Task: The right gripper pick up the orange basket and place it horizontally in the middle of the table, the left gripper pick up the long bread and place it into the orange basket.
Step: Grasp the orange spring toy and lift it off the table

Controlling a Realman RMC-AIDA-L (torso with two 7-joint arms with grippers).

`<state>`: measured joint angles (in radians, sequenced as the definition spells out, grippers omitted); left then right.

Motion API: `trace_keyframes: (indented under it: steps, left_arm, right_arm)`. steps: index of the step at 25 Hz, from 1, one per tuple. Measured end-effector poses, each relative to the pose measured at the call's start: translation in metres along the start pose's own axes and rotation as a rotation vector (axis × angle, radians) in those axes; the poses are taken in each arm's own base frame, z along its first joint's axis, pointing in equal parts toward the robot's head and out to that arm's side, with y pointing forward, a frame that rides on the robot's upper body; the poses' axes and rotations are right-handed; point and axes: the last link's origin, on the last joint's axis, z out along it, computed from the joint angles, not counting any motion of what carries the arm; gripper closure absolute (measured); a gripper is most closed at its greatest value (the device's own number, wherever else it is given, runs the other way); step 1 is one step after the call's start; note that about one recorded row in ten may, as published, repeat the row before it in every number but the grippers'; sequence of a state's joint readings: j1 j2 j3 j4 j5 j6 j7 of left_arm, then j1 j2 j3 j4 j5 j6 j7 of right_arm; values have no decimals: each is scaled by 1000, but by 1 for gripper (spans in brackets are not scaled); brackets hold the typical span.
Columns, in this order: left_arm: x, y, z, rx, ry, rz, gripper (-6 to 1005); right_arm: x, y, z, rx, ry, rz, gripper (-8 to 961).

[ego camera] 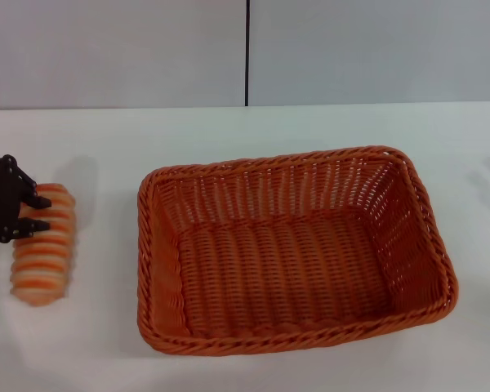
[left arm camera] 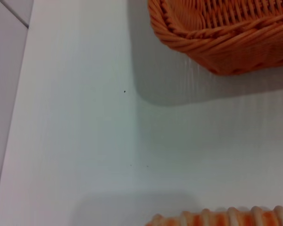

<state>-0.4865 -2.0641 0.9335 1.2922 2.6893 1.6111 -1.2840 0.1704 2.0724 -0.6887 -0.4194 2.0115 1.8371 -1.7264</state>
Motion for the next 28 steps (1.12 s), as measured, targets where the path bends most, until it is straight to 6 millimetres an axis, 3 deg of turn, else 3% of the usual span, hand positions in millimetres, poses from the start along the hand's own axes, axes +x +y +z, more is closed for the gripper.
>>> trace_keyframes:
  steps: [28]
  left_arm:
    - [5, 0, 12, -40, -35, 38, 824]
  right_arm:
    - [1, -1, 6, -6, 4, -5, 287]
